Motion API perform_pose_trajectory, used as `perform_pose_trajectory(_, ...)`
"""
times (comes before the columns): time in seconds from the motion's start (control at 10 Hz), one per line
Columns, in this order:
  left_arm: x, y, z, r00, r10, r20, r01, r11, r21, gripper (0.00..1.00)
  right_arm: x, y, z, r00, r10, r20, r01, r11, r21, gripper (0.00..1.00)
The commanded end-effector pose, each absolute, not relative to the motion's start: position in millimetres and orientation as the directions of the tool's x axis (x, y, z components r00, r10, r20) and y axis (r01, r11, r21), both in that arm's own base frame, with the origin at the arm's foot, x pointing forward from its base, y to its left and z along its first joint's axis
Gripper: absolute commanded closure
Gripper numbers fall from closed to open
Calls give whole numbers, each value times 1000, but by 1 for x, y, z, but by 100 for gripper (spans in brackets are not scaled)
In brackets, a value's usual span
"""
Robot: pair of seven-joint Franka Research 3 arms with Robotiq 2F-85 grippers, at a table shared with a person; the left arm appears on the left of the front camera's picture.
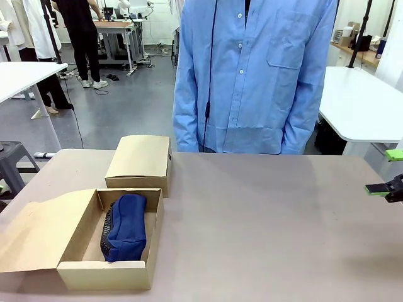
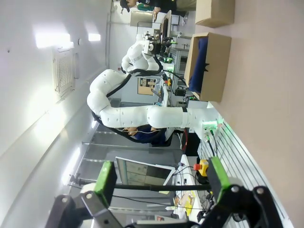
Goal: Place items inside the box.
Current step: Close the lid of the Mailer Box closest to the robot.
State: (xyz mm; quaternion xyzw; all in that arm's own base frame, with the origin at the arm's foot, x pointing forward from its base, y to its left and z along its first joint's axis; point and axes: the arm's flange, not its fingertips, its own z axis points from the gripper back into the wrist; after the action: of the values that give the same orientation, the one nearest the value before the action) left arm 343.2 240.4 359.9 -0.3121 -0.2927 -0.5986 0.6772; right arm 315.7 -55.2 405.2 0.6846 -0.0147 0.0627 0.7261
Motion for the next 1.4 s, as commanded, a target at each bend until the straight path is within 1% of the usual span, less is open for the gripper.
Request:
perform_pose_trajectory(0.0, 355, 236, 349, -4, -668, 744, 994, -83, -69, 0, 315, -59, 410, 992, 81, 94, -98, 58, 993, 0)
perform_pose_trajectory(0.3, 342, 257, 336, -32, -674, 738, 985, -147, -92, 0, 315, -59, 410, 992, 81, 94, -98, 58, 993, 0)
perform_pose_trajectory(0.4, 339, 261, 327, -18, -681, 732, 986, -133, -99, 0, 315, -59, 410, 992, 81, 94, -98, 58, 993, 0)
perform_pose_trajectory(0.9, 334, 261, 286, 33, -703, 710, 968, -153, -197, 0, 315, -59, 410, 992, 81, 94, -98, 58, 993, 0)
perform_pose_trajectory(1.1, 335, 258, 277, 49, -732, 679, 966, -138, -219, 0, 315, -59, 410, 992, 81, 94, -98, 58, 993, 0)
perform_pose_trajectory(1.3, 334, 252, 273, 37, -716, 697, 960, -168, -223, 0, 315, -59, 410, 992, 81, 94, -98, 58, 993, 0)
